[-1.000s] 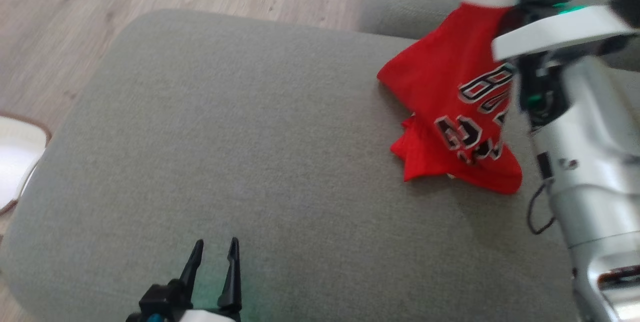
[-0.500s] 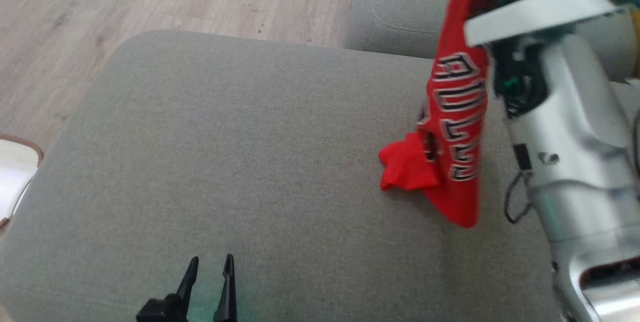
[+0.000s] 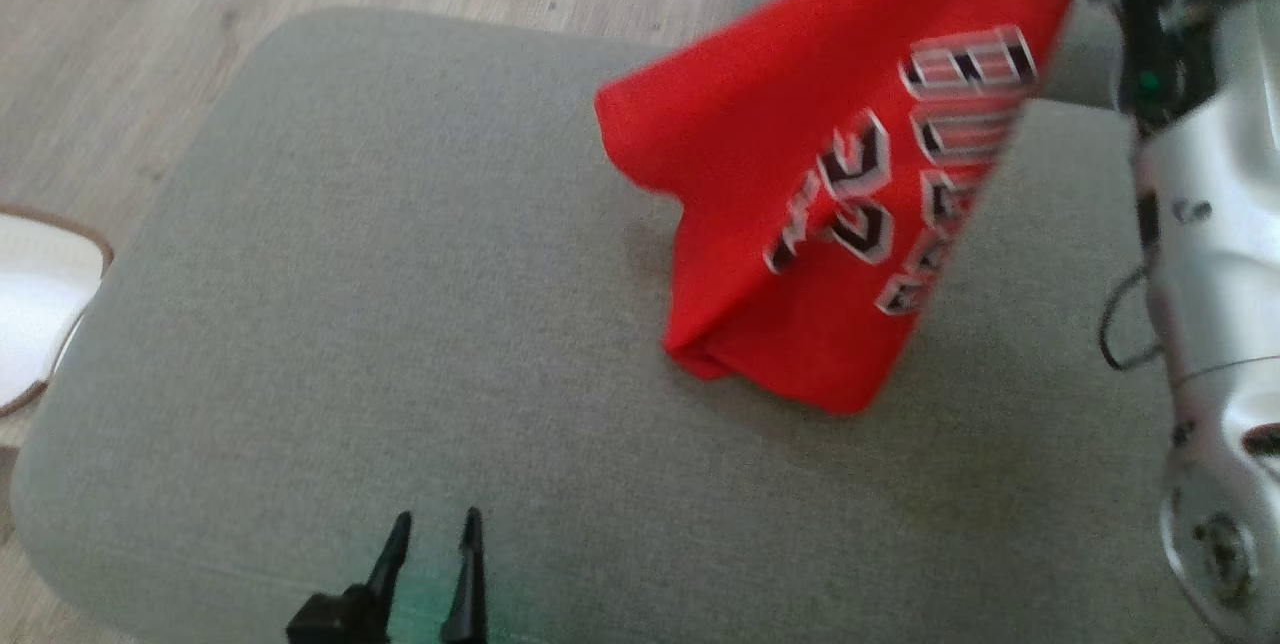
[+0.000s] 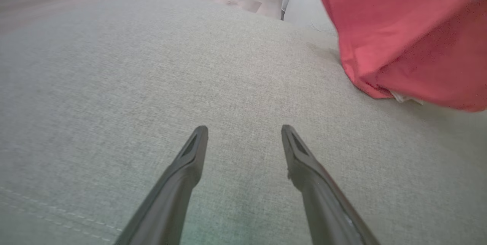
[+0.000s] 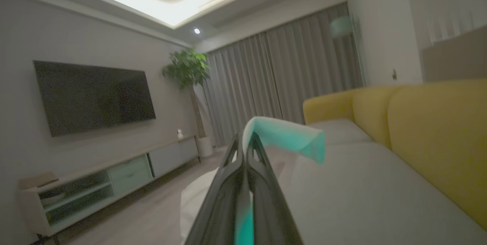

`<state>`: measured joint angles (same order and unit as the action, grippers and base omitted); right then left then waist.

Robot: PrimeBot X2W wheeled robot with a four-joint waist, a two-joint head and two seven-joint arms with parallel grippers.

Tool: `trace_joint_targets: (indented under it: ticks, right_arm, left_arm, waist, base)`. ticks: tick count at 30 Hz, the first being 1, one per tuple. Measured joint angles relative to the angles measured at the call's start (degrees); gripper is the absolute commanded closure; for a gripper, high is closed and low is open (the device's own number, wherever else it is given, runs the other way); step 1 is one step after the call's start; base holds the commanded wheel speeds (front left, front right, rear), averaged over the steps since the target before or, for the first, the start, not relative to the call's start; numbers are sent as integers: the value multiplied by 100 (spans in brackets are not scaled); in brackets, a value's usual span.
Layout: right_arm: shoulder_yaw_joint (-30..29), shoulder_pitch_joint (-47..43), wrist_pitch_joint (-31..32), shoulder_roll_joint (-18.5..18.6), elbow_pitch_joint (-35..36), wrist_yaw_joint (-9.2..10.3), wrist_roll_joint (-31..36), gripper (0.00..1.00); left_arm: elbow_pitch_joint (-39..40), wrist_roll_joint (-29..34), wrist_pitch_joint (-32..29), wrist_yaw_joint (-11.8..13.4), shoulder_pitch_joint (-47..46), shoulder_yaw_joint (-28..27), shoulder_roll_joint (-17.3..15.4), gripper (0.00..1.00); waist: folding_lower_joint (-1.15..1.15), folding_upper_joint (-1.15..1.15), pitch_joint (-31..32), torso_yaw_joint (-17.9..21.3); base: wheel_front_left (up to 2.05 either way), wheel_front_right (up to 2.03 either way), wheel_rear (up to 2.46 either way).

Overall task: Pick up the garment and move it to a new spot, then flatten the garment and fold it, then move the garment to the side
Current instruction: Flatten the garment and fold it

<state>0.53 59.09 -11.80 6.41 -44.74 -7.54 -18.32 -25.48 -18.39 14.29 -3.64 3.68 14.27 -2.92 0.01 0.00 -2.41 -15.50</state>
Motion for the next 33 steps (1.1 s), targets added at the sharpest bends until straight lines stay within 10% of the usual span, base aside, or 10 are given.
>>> trace_joint_targets:
  ticks: [1, 2, 3, 14, 33]
  right_arm:
    - [-174, -16, 82, 71, -346, 0, 255, 100]
    - [-331, -40, 147, 137, -665, 0, 399, 76]
    - [-432, -89, 218, 214, -950, 0, 626, 0]
    - [-1102, -835, -169, 209, -2003, 0, 1536, 0]
    - [237, -4290, -241, -276, 954, 0, 669, 0]
  left_arm:
    - [-5, -41, 0, -1, -28, 70, -1, 0]
    - [-8, -69, 0, -21, -71, 115, -1, 0]
    - [-8, -91, 0, -33, -137, 177, 2, 0]
    - [10, -140, 0, 69, -436, 226, 4, 0]
    - [-1016, -534, 1, -201, -1596, 931, 16, 0]
  waist:
    - [0, 0, -60, -29]
    - [0, 0, -119, -61]
    - [0, 0, -183, -95]
    - [-1, 0, -484, -205]
    - [-1, 0, -432, 1531]
  base:
    - [0, 0, 0]
    - [0, 0, 0]
    - [0, 0, 0]
    - [0, 0, 0]
    - [0, 0, 0]
